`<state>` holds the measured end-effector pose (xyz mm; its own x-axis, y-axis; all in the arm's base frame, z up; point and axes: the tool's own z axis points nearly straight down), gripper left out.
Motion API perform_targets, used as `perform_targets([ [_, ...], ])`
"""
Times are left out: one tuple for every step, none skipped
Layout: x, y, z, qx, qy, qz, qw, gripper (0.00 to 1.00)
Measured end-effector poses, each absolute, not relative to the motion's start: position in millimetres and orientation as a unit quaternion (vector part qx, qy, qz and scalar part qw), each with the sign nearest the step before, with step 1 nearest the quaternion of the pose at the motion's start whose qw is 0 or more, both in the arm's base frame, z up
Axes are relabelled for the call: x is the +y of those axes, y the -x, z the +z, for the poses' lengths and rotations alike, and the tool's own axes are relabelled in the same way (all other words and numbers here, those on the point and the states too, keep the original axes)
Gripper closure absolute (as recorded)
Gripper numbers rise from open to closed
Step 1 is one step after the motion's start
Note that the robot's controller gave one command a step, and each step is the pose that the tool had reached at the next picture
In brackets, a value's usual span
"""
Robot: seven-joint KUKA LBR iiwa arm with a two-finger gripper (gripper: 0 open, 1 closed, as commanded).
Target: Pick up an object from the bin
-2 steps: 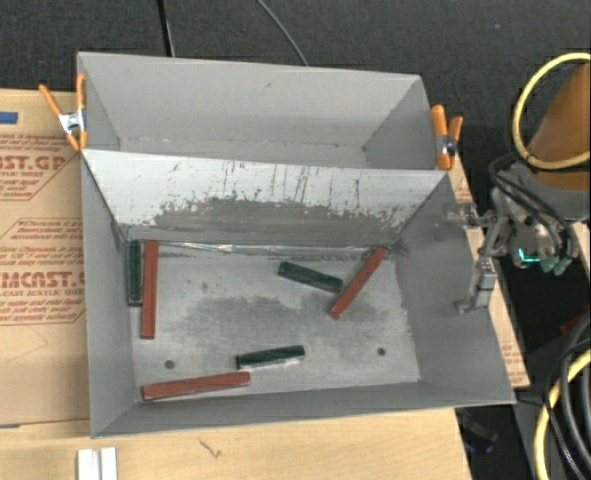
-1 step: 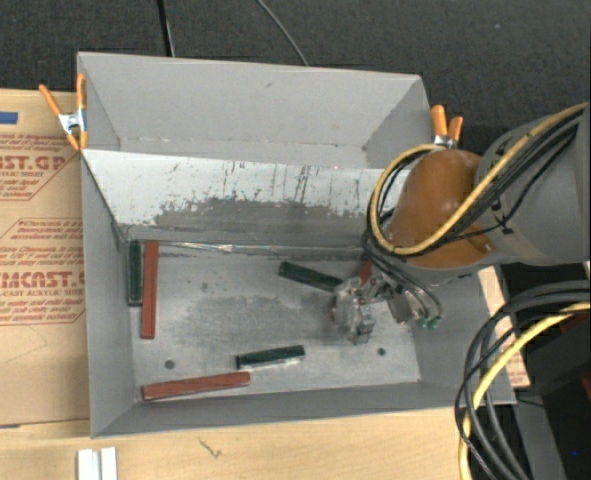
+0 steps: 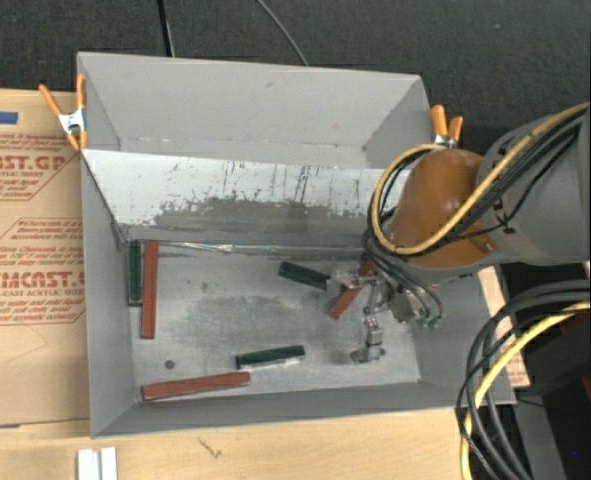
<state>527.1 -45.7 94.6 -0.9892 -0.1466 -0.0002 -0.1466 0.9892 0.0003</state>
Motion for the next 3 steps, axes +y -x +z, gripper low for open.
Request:
perform_targets([
  [-46, -527.1, 95, 0.997, 0.073, 0.000, 0.000, 0.00],
  [-72, -583.1, 71, 0.985, 0.171, 0.001, 0.002, 1.00],
  [-72, -582.9, 71, 0.985, 0.171, 0.001, 0.002, 1.00],
])
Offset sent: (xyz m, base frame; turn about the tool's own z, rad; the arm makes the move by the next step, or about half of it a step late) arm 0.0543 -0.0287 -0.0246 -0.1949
